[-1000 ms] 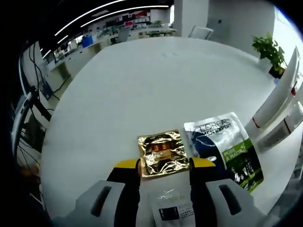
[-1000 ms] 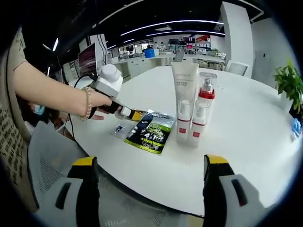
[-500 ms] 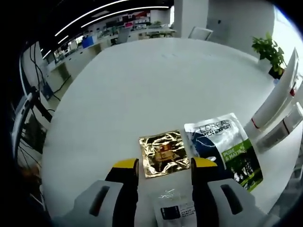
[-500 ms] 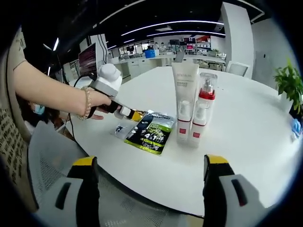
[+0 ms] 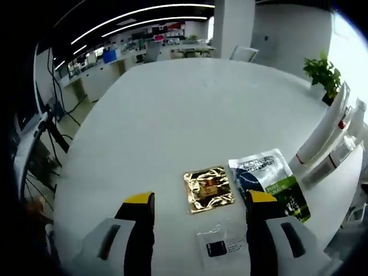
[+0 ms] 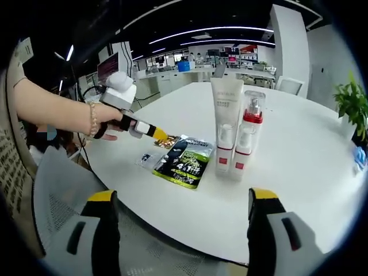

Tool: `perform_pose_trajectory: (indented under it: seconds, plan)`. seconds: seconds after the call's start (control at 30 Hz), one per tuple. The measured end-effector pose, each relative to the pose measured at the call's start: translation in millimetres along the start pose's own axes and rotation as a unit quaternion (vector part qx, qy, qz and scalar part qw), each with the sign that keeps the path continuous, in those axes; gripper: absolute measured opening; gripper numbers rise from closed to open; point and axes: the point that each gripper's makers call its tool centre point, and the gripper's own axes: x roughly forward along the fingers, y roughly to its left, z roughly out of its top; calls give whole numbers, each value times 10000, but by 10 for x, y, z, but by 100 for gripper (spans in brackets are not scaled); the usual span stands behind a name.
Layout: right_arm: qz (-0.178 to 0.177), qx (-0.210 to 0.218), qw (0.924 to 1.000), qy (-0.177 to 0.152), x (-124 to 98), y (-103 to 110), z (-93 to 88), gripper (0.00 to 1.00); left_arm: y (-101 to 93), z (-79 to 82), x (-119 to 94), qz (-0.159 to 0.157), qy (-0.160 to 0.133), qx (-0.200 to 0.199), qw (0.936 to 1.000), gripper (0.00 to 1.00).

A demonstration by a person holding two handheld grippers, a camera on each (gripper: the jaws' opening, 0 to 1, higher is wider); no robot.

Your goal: Arrange the skincare products in the storage area until every visible bottle or jar stands upright without overlapping.

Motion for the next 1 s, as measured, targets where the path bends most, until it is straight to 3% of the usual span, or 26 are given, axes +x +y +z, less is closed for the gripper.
perform_pose_trajectory:
  seconds: [0.3, 0.63, 1.0]
  plan:
    - [53, 30, 10000, -66, -15, 19, 17, 94, 22, -21, -288, -370, -350, 220, 9985, 86]
    - [162, 20, 9998, -86, -17, 40, 14, 94, 97, -204, -786, -901, -573, 212, 9941, 94]
    - [160, 115, 9997, -121, -24, 24, 19, 94, 246, -263, -1323, -1213, -1150, -95, 9859, 97]
